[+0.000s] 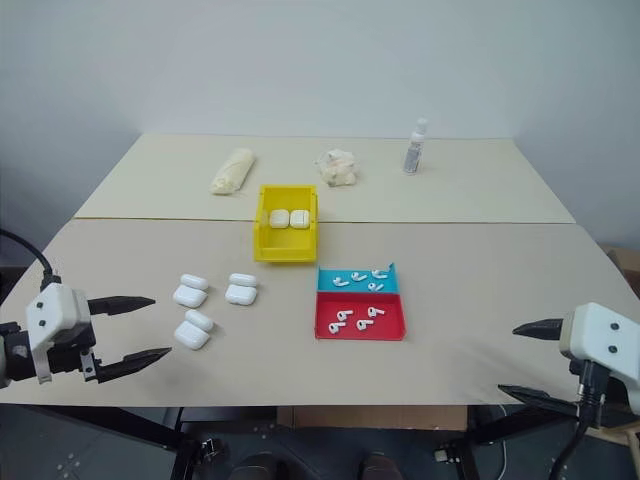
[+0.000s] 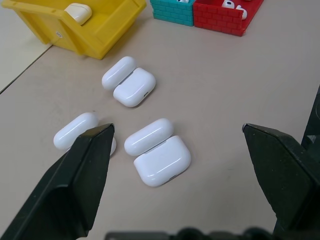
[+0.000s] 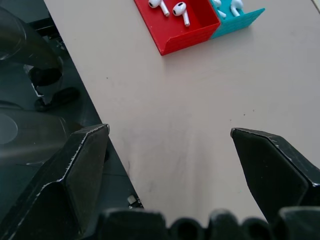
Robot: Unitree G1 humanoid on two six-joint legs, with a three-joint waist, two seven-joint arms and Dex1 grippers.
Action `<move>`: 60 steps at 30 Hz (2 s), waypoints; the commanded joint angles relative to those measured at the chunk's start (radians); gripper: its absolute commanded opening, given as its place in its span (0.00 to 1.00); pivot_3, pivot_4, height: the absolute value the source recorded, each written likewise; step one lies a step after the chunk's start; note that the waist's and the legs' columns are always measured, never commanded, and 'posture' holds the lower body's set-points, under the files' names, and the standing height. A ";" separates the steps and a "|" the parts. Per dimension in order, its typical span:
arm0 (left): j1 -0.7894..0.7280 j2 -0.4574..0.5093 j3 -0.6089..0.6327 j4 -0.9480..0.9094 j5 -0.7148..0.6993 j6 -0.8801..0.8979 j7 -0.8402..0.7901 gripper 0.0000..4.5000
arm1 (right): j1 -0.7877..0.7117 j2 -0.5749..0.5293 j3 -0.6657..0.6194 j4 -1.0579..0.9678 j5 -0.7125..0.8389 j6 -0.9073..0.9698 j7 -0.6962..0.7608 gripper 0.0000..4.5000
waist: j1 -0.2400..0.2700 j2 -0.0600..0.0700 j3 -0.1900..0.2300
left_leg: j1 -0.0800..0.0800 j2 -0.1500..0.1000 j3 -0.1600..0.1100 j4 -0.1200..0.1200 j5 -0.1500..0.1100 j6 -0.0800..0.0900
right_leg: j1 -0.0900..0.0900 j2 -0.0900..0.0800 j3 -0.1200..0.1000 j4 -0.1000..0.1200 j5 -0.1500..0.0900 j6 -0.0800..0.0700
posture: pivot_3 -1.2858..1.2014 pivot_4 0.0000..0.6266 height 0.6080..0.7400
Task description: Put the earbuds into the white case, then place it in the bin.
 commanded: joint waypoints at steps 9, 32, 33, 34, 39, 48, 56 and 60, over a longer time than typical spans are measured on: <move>0.073 -0.031 0.068 -0.138 0.040 0.042 0.116 0.99 | -0.088 -0.038 0.074 0.077 -0.017 -0.046 -0.013 1.00 | 0.000 0.000 0.000 | 0.000 0.000 0.000 0.000 0.000 0.000 | 0.000 0.000 0.000 0.000 0.000 0.000 | 0.52 0.24 1.00; -0.587 0.361 -0.431 -0.375 -0.349 1.305 0.662 0.99 | 0.045 0.050 0.068 -0.065 0.012 0.051 -0.059 1.00 | -0.011 -0.002 0.001 | 0.001 -0.001 -0.003 0.000 0.000 0.000 | 0.000 0.001 0.001 0.002 0.000 0.001 | 0.52 0.24 1.00; -0.617 0.357 -0.466 -0.346 -0.365 1.305 0.691 0.99 | 0.051 0.052 0.067 -0.071 0.010 0.055 -0.060 1.00 | -0.009 -0.002 0.001 | 0.002 -0.001 -0.002 0.000 0.000 0.000 | 0.001 0.001 0.002 0.002 0.000 0.001 | 0.52 0.24 1.00; -0.648 0.345 -0.495 -0.301 -0.386 1.305 0.723 0.99 | 0.057 0.052 0.067 -0.076 0.008 0.058 -0.061 1.00 | -0.008 -0.002 0.002 | 0.002 -0.001 -0.003 0.000 0.000 0.000 | 0.001 0.001 0.001 0.002 0.000 0.001 | 0.52 0.24 1.00; -0.761 0.295 -0.639 -0.167 -0.441 1.305 0.859 0.99 | 0.068 0.049 0.050 -0.092 0.017 0.078 -0.070 1.00 | -0.003 -0.003 0.002 | 0.000 -0.001 -0.003 0.000 0.000 0.000 | 0.000 0.001 0.001 0.001 0.000 0.000 | 0.52 0.24 1.00; -0.946 0.146 -0.806 0.048 -0.565 1.305 1.057 0.99 | 0.102 0.047 -0.003 -0.104 0.017 0.093 -0.062 1.00 | 0.004 -0.006 0.004 | -0.001 -0.002 -0.004 0.001 0.000 0.000 | 0.001 0.000 0.000 0.001 0.000 0.001 | 0.52 0.24 1.00; -0.968 0.138 -0.839 0.103 -0.729 1.305 1.212 0.99 | 0.116 0.050 -0.015 -0.115 0.013 0.101 -0.068 1.00 | 0.001 -0.006 0.004 | 0.000 -0.003 -0.004 0.001 0.000 0.000 | 0.000 -0.001 0.001 0.002 0.000 0.001 | 0.52 0.24 1.00; -0.959 0.145 -0.841 0.117 -0.802 1.305 1.287 0.99 | 0.115 0.055 -0.001 -0.114 0.006 0.095 -0.081 1.00 | 0.003 -0.006 0.004 | 0.000 -0.003 -0.004 0.001 0.000 0.000 | 0.000 -0.001 0.001 0.002 0.000 0.001 | 0.52 0.24 1.00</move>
